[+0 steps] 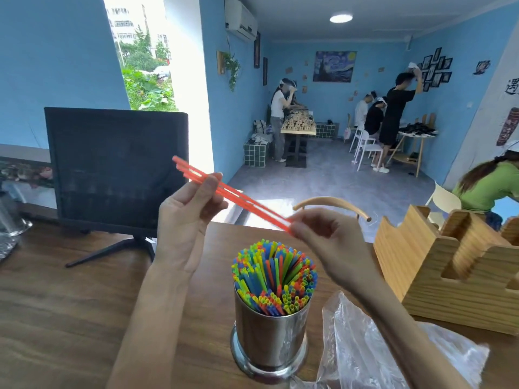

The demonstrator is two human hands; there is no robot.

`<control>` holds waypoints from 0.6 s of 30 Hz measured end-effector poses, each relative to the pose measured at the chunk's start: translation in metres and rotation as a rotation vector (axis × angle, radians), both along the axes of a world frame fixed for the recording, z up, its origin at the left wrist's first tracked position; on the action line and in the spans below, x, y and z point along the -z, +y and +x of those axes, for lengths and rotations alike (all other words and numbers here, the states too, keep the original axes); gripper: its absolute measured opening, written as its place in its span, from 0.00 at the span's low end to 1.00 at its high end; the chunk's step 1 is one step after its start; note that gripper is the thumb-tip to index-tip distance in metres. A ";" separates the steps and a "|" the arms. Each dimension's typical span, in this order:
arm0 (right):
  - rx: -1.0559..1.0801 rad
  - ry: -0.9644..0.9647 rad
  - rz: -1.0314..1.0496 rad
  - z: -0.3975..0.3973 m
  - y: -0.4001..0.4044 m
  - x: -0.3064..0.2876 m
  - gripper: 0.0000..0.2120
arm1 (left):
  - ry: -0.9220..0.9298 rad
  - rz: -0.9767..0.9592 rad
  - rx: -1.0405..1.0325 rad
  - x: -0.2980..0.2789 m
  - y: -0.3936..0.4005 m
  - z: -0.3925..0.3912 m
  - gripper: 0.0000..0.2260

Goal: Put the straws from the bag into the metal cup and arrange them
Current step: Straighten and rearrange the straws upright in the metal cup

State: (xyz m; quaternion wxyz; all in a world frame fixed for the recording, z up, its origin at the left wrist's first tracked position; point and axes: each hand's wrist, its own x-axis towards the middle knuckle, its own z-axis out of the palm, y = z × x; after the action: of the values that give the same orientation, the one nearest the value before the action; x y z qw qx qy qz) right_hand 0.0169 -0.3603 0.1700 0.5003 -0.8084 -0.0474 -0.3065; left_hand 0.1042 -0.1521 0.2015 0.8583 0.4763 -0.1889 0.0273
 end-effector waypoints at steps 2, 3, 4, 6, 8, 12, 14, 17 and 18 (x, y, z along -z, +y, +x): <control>-0.033 0.063 -0.177 -0.001 0.013 0.010 0.06 | -0.064 0.045 -0.058 -0.005 -0.005 -0.003 0.08; -0.042 0.073 -0.249 -0.002 0.017 0.013 0.06 | -0.104 0.096 -0.082 -0.007 -0.009 -0.005 0.08; -0.058 0.080 -0.303 -0.003 0.020 0.014 0.06 | -0.138 0.155 -0.089 -0.008 -0.013 -0.008 0.08; -0.111 0.117 -0.390 -0.005 0.021 0.013 0.04 | -0.183 0.277 -0.053 -0.009 -0.019 -0.012 0.08; -0.152 0.171 -0.441 -0.006 0.020 0.011 0.05 | -0.214 0.418 -0.029 -0.006 -0.021 -0.014 0.07; -0.124 0.135 -0.266 -0.004 0.011 0.001 0.10 | -0.198 0.530 0.023 0.005 -0.027 -0.018 0.05; -0.145 0.085 -0.018 -0.004 0.010 -0.009 0.11 | -0.200 0.567 0.056 0.013 -0.029 -0.020 0.07; -0.148 -0.009 0.144 0.002 0.013 -0.021 0.11 | -0.245 0.666 0.077 0.023 -0.029 -0.022 0.06; -0.132 -0.033 0.127 0.005 0.014 -0.023 0.09 | -0.265 0.707 0.079 0.025 -0.029 -0.023 0.07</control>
State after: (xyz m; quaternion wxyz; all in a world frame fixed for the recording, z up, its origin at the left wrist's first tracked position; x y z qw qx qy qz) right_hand 0.0221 -0.3464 0.1929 0.5689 -0.7649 -0.0895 -0.2886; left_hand 0.0812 -0.1808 0.1765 0.6095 0.7277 -0.3143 -0.0111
